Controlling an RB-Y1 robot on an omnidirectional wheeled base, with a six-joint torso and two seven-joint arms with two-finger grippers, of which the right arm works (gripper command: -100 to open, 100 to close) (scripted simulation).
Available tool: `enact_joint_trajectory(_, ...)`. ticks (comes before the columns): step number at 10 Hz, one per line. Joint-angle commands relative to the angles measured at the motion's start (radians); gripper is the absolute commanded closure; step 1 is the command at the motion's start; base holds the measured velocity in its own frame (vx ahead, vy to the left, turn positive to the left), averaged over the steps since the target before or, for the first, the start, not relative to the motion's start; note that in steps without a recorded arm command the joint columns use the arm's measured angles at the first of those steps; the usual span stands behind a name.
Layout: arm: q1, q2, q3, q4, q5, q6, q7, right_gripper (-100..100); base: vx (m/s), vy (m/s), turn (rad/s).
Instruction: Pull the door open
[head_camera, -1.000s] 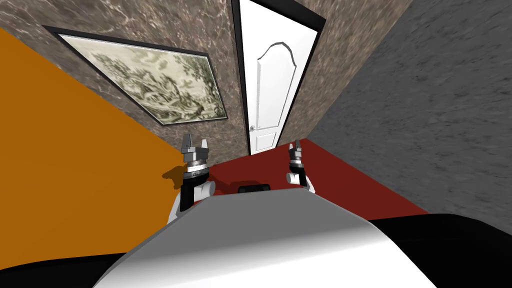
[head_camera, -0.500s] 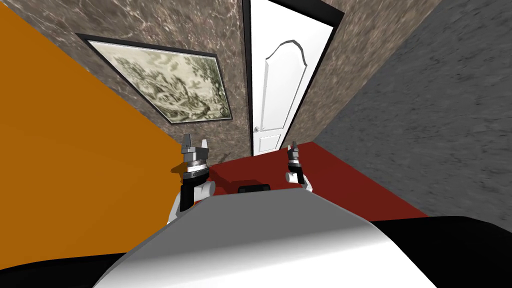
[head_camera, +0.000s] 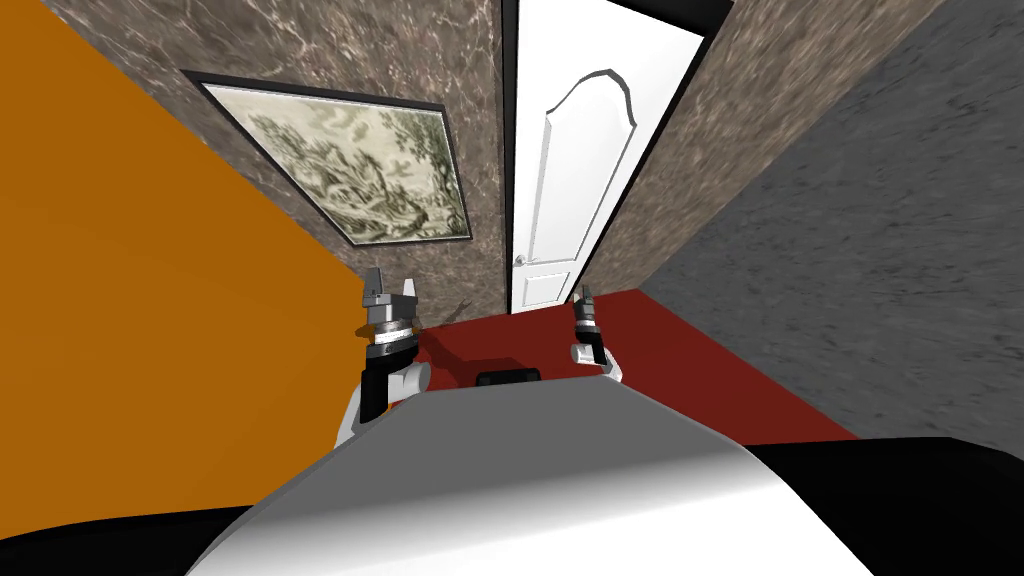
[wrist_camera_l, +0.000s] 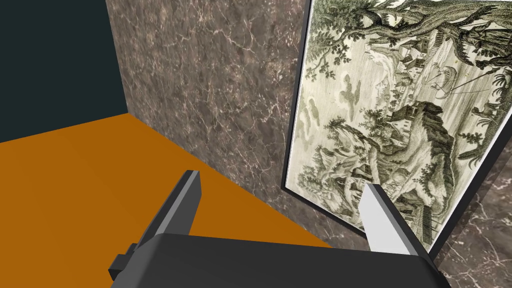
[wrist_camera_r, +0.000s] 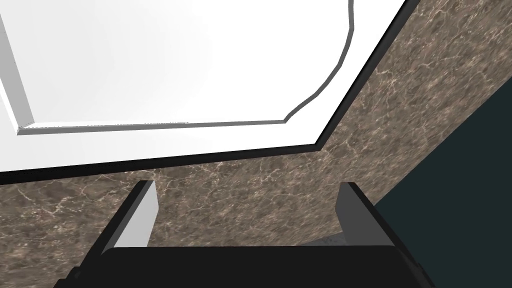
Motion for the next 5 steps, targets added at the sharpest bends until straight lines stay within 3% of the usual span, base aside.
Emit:
enact_joint_trajectory(1,-0.022,-0.006,-0.002,0.05,-0.001,-0.005,-0.003,-100,0.051,-0.007,0.109)
enact_joint_trajectory(4,-0.068,-0.023,-0.009,0.147,-0.006,-0.009,-0.014,-100,0.093,-0.014,0.182)
enact_joint_trajectory(5,-0.068,-0.023,-0.009,0.158,-0.006,-0.009,-0.014,-100,0.064,-0.024,0.059)
